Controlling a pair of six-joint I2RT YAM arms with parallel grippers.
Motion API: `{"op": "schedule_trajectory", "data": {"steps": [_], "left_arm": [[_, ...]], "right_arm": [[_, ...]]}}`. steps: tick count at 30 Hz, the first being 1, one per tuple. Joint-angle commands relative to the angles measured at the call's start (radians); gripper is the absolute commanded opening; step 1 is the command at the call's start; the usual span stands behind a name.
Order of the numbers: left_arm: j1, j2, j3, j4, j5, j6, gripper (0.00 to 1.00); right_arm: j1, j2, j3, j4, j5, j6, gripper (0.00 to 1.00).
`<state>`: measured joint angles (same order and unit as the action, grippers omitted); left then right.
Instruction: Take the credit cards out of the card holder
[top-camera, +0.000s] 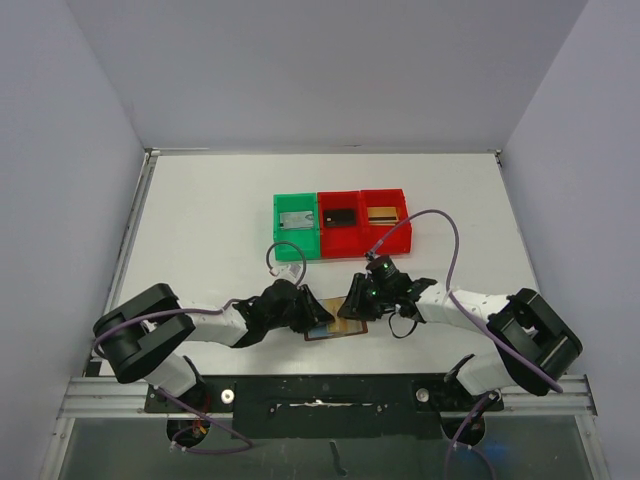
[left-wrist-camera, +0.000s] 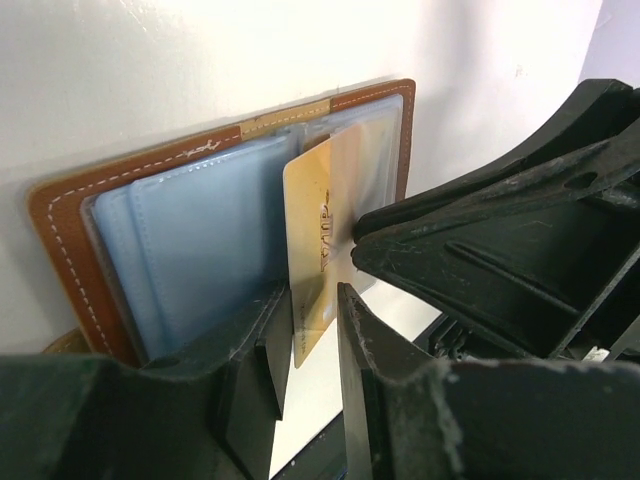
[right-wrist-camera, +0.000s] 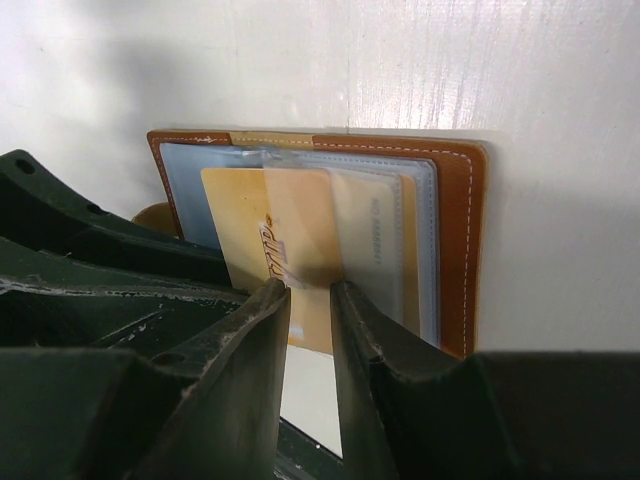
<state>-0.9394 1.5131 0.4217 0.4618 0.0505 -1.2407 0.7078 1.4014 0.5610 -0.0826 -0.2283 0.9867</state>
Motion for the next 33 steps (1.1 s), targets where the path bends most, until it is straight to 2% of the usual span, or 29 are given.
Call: {"op": "schedule_trajectory", "data": {"steps": [1, 9, 15, 26, 33], "left_arm": [[0.011, 0.039, -0.015, 0.162, 0.03, -0.046, 0.25], [0.011, 0.058, -0.024, 0.187, 0.038, -0.063, 0.23], [0.011, 0.002, -0.024, 0.086, -0.005, -0.053, 0.01], [0.011, -0.172, -0.04, -0.069, -0.074, -0.008, 0.0], [0.011, -0.257, -0.017, -0.131, -0.068, 0.053, 0.0]], "right_arm": [[0.008, 0.011, -0.035, -0.026, 0.032, 0.0, 0.26], [0.008, 0.013, -0.047, -0.008, 0.024, 0.003, 0.26], [0.008, 0.001, -0.046, -0.019, 0.04, 0.006, 0.25], [-0.018, -0.069, -0.046, -0.025, 0.06, 0.004, 0.25], [-0.039, -0.179, -0.051, 0.004, 0.068, -0.005, 0.29]]}}
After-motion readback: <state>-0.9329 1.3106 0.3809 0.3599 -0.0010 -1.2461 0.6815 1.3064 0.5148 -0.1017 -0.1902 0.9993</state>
